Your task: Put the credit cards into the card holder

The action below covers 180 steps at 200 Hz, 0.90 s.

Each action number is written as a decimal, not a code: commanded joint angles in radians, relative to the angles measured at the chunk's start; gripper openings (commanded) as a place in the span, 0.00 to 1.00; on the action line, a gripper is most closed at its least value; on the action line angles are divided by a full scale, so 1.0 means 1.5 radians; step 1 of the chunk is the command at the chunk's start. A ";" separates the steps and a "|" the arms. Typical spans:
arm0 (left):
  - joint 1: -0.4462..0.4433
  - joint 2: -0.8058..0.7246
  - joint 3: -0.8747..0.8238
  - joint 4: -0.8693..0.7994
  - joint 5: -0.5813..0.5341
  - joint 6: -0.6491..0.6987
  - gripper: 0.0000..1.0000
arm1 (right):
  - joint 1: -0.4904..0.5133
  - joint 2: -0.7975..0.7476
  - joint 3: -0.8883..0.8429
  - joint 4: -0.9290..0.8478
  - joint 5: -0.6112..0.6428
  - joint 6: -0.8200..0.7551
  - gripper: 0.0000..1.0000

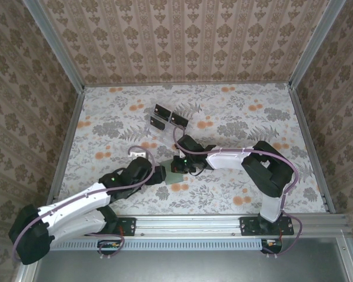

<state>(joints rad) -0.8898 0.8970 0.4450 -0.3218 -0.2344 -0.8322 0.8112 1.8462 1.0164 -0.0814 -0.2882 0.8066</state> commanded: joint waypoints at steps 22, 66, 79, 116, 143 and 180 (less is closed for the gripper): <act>0.011 -0.037 -0.016 -0.051 -0.002 -0.022 1.00 | 0.007 0.090 -0.014 -0.210 0.088 0.003 0.00; 0.028 -0.050 -0.014 -0.058 0.013 -0.007 1.00 | 0.010 0.033 -0.005 -0.169 0.041 0.003 0.19; 0.045 -0.050 -0.009 -0.059 0.016 0.002 1.00 | 0.010 0.003 0.017 -0.151 0.022 -0.009 0.37; 0.096 -0.050 0.025 -0.066 0.018 0.042 1.00 | 0.009 -0.083 0.104 -0.122 0.017 -0.052 0.78; 0.156 -0.050 0.083 -0.092 0.000 0.097 1.00 | -0.006 -0.163 0.122 -0.126 0.040 -0.077 0.95; 0.255 -0.039 0.172 -0.093 -0.066 0.220 1.00 | -0.070 -0.328 0.077 -0.194 0.167 -0.133 1.00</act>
<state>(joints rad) -0.5766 0.8360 0.6235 -0.4503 -0.2375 -0.6727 0.7723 1.5082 1.1622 -0.2687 -0.2028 0.6830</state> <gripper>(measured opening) 0.997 0.994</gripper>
